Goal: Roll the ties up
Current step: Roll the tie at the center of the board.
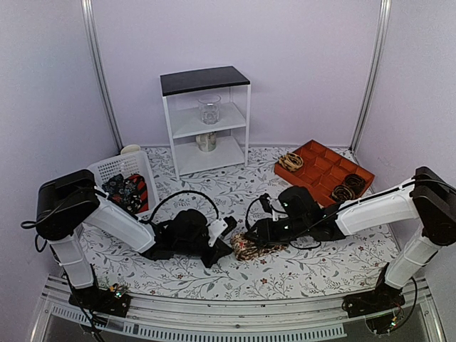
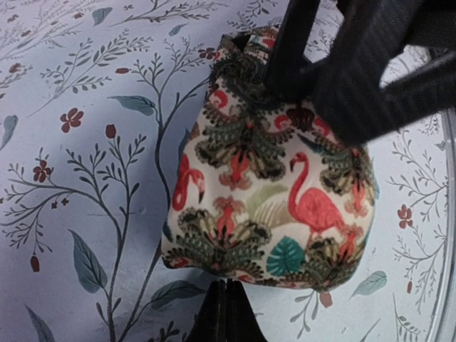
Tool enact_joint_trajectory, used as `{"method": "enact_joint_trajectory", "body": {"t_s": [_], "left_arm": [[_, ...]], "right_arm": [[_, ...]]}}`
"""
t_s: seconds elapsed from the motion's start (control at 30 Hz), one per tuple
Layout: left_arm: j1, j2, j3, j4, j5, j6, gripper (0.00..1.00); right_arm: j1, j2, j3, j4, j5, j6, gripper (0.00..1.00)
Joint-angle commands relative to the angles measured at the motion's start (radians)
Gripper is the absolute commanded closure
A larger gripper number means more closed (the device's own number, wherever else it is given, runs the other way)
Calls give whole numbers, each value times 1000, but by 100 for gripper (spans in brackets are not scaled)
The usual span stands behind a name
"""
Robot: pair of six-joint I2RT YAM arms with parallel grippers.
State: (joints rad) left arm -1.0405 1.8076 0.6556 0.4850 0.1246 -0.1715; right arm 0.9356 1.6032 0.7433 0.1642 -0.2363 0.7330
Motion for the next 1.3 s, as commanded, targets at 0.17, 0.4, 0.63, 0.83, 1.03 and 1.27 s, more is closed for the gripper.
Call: {"method": "enact_joint_trajectory", "body": {"t_s": [0.17,0.4,0.63,0.83,1.03,1.27], "left_arm": [[-9,-34,-17,53,-19,-38,100],[-10,-33,-30,55,-18,-55,100],[-12,22,1,56,10,-55,100],[-13,49,71,47,26,-22,100],[-12,70,150,5,32,9,100],[-13,70,181,-13,18,17,100]], "right_arm": [[20,86,1,-22,99,-24,52],[12,35,-80,50,149,-46,68],[-43,-18,-173,188,80,-14,73],[-125,-39,-273,344,-33,61,75],[-178,-34,-328,454,-105,127,75],[-188,-39,-376,519,-108,173,75]]}}
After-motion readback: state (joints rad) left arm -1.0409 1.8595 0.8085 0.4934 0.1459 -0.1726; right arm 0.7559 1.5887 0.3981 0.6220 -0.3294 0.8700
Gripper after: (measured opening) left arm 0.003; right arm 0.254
